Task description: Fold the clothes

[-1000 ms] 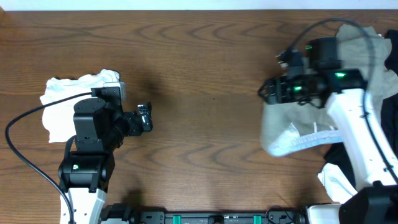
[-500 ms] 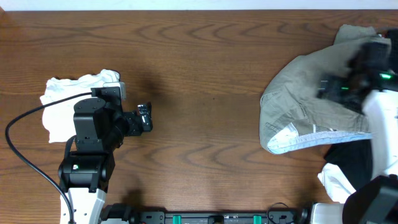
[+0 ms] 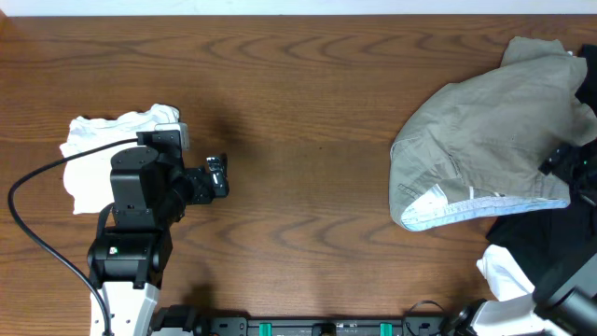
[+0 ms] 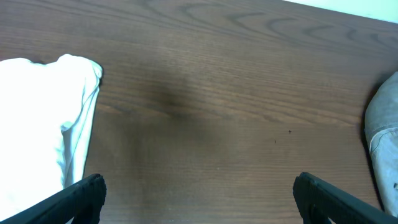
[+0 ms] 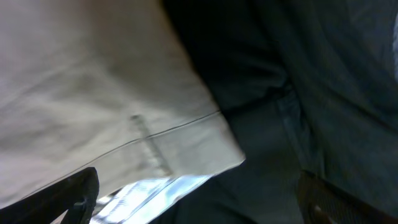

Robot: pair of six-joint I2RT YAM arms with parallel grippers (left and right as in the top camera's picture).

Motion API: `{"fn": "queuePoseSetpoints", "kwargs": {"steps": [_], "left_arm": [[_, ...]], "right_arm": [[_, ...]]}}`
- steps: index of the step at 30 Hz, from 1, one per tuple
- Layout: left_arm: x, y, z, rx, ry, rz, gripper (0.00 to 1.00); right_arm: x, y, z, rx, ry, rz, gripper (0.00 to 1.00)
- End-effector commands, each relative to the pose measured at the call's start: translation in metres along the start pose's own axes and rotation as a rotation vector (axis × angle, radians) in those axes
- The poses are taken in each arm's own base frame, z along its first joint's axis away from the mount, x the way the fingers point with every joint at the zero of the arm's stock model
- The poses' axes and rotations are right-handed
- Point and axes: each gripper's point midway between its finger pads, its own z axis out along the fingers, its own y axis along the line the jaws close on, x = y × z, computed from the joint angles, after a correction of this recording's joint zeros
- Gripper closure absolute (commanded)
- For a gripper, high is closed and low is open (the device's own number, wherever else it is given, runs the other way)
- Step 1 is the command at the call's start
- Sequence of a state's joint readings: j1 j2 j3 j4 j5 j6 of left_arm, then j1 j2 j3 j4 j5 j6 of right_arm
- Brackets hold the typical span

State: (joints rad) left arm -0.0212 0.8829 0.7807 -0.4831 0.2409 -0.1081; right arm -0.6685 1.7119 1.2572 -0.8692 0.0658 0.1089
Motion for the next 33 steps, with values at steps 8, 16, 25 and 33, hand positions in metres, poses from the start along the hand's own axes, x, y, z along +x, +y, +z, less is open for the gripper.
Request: {"fn": "queuePoseSetpoints", "kwargs": {"steps": [8,16,25,33], "left_arm": [[-0.009,-0.004,-0.005,0.014,-0.02,-0.005,0.02],[-0.009,-0.004,-0.005,0.014,-0.019,-0.004,0.02],[-0.009,-0.004,-0.005,0.014,-0.02,-0.005,0.02],[-0.009,-0.004,-0.005,0.014,-0.02,-0.005,0.02]], "right_arm": [[0.019,0.016,0.058,-0.122,0.151,-0.031,0.02],[0.009,0.027,0.041,-0.186,0.119,-0.031,0.99],[-0.049,0.056,-0.119,-0.361,-0.291,-0.092,0.99],[0.002,0.155,-0.23,-0.585,-0.485,-0.428,0.98]]}}
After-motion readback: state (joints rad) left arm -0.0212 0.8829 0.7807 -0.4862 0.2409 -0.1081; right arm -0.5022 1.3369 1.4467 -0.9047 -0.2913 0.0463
